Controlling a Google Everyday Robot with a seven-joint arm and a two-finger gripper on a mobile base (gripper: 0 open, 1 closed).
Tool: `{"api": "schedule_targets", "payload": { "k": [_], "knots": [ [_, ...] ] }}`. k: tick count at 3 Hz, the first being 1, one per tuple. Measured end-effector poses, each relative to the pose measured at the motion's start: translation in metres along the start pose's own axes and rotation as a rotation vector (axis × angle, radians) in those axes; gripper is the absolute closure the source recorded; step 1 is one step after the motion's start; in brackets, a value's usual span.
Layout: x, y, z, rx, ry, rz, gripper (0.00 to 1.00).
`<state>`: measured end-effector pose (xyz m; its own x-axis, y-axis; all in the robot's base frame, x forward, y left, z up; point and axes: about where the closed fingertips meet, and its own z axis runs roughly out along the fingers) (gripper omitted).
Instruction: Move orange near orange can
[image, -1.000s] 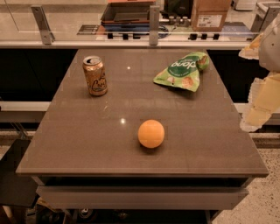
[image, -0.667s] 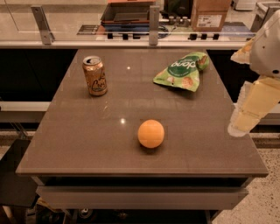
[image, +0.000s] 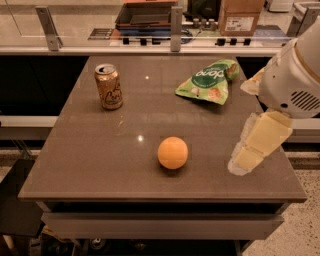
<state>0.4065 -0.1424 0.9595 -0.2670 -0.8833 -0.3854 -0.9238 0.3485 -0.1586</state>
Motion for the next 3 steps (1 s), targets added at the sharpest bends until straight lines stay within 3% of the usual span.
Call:
{"api": "schedule_targets", "payload": {
  "k": [1,2,3],
  "knots": [
    [-0.008,0.010,0.022,0.006,-0.053,-0.025,0.00],
    [-0.010,0.008,0.045,0.026,-0.066,-0.047,0.00],
    [-0.009,0.004,0.055,0.050,-0.036,-0.059,0.00]
  ]
}}
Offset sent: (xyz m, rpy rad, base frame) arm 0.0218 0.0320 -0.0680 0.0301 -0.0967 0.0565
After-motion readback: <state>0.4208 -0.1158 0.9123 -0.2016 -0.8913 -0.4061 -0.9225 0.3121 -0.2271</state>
